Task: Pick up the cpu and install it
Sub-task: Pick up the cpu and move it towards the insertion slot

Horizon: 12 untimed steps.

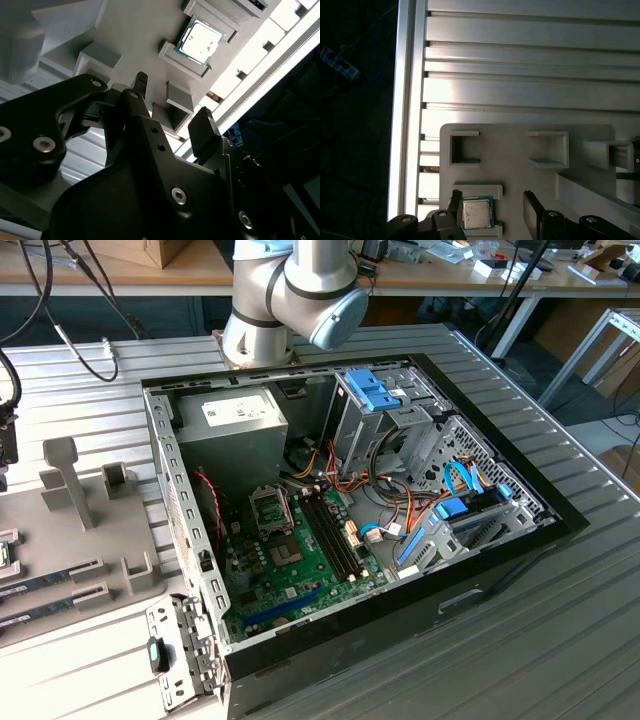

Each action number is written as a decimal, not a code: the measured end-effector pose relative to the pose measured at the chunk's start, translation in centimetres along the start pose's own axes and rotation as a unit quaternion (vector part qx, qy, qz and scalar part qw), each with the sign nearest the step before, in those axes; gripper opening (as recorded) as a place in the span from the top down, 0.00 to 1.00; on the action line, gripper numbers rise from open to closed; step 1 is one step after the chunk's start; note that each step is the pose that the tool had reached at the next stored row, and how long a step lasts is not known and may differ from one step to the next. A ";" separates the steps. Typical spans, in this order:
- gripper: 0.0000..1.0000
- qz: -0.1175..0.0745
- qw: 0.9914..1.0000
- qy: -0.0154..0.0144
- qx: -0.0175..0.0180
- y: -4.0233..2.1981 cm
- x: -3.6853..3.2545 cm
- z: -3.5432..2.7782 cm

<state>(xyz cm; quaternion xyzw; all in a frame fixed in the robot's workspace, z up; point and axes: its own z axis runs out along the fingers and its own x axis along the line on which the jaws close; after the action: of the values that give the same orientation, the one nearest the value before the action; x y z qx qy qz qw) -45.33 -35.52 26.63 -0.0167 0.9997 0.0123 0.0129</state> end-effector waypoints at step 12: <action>0.40 0.000 1.000 0.000 0.000 -0.19 0.01 0.20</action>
<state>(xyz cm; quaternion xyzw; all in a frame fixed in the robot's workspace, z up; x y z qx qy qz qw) -45.32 -35.70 26.42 -0.0167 0.9997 0.0123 0.0129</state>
